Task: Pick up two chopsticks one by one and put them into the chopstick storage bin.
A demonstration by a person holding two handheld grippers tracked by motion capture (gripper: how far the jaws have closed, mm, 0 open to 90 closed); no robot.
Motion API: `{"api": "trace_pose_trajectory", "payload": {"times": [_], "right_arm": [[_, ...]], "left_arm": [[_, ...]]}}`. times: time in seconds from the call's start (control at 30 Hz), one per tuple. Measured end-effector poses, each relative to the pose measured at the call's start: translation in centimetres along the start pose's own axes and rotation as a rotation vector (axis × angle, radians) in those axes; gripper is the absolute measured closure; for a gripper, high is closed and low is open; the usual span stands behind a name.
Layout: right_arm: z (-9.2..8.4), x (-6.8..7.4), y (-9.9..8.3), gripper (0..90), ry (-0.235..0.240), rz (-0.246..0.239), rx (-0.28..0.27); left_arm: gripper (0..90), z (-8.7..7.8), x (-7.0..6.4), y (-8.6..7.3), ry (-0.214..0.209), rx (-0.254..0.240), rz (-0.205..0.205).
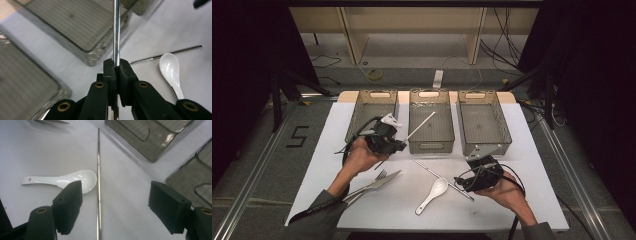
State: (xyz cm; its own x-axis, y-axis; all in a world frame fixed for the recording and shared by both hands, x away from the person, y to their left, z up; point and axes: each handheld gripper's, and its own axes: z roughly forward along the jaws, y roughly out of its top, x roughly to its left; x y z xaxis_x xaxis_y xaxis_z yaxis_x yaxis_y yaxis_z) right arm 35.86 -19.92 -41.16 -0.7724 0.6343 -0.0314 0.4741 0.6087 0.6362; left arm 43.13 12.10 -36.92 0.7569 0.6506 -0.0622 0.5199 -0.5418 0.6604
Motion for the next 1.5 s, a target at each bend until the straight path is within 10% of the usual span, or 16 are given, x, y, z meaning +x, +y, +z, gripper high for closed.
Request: {"api": "trace_pose_trajectory", "payload": {"times": [0.67,1.5], "right_arm": [[0.4,1.0,-1.5,25.5,-0.003,0.022,-0.027],[0.2,1.3,-1.6,24.6,0.01,0.015,-0.055]], "left_arm": [[85.0,-4.3,9.9,-1.4,0.205,-0.081,-0.224],[84.7,-1.2,13.3,-1.0,0.297,-0.117,-0.262]]}}
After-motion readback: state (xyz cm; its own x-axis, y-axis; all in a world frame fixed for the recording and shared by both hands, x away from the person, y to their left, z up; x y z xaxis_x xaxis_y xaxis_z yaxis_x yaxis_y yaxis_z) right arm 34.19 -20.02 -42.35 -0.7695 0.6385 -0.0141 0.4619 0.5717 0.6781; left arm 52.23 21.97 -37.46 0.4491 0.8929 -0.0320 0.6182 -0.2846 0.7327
